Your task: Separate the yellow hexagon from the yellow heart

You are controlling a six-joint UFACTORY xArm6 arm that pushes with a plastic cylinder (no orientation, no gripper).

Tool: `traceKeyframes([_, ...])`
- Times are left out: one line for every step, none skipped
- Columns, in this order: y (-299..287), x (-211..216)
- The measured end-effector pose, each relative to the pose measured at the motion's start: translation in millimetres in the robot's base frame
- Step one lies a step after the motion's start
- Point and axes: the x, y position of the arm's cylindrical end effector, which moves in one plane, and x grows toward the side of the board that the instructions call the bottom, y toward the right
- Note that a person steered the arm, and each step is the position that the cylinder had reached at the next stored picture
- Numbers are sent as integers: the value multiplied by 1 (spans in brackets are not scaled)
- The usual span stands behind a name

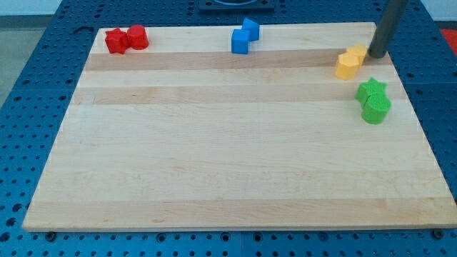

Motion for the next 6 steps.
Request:
traceKeyframes([-28,32])
traceKeyframes([-32,38])
traceKeyframes([-50,39])
traceKeyframes([-80,38])
traceKeyframes([-80,45])
traceKeyframes([-48,58])
